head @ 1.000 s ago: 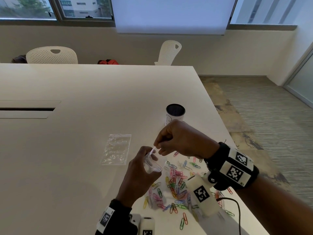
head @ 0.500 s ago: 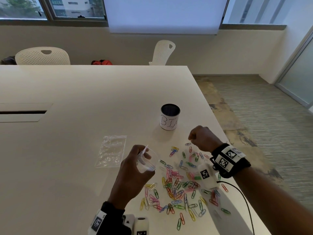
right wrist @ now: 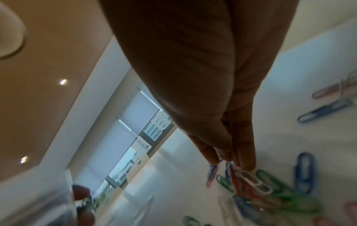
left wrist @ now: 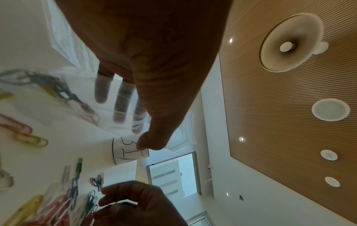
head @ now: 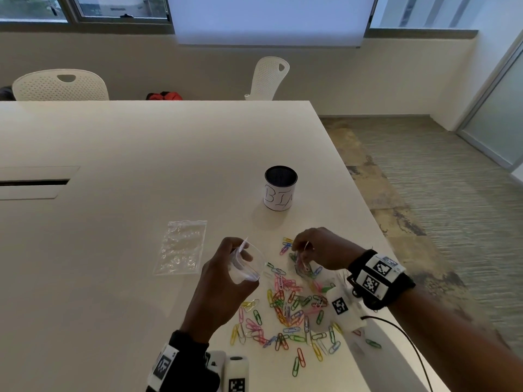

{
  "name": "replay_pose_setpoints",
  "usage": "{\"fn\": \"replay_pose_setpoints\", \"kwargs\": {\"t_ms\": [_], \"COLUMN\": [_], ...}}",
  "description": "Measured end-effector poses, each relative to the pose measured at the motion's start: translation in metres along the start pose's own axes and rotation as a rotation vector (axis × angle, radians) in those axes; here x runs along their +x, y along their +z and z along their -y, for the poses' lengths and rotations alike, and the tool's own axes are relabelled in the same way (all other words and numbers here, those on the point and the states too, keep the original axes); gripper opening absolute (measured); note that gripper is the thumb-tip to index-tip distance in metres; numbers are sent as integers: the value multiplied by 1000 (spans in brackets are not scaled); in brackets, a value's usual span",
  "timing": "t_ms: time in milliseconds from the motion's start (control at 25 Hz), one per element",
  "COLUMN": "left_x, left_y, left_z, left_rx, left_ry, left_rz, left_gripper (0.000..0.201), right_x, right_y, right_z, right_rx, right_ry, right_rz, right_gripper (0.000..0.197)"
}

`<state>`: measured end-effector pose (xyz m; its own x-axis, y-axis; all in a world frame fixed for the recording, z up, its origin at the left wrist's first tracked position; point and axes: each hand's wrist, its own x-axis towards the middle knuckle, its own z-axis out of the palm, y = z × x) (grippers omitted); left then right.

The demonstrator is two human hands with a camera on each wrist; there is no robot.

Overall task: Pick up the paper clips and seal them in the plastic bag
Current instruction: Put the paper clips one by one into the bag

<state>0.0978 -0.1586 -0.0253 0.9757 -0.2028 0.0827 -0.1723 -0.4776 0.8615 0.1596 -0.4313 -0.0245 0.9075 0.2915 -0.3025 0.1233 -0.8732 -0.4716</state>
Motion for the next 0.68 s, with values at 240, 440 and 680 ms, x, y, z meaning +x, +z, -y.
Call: {"fn": "replay_pose_setpoints", "kwargs": {"t_ms": [240, 440, 680], "left_x": [-3, -5, -3], "left_y": [0, 0, 2], "left_z": [-1, -1, -3], "left_rx": [9, 15, 17], "left_ry": [5, 6, 4], "left_rz": [6, -1, 13], "left_gripper": [54, 54, 55], "right_x": [22, 10, -9], "right_y": [-1, 0, 3], "right_z": [4, 2, 1], "right_rx": [-87, -139, -250], "right_ry": [-59, -163, -100], "right_rz": [-88, 68, 141], "right_gripper": [37, 34, 81]}}
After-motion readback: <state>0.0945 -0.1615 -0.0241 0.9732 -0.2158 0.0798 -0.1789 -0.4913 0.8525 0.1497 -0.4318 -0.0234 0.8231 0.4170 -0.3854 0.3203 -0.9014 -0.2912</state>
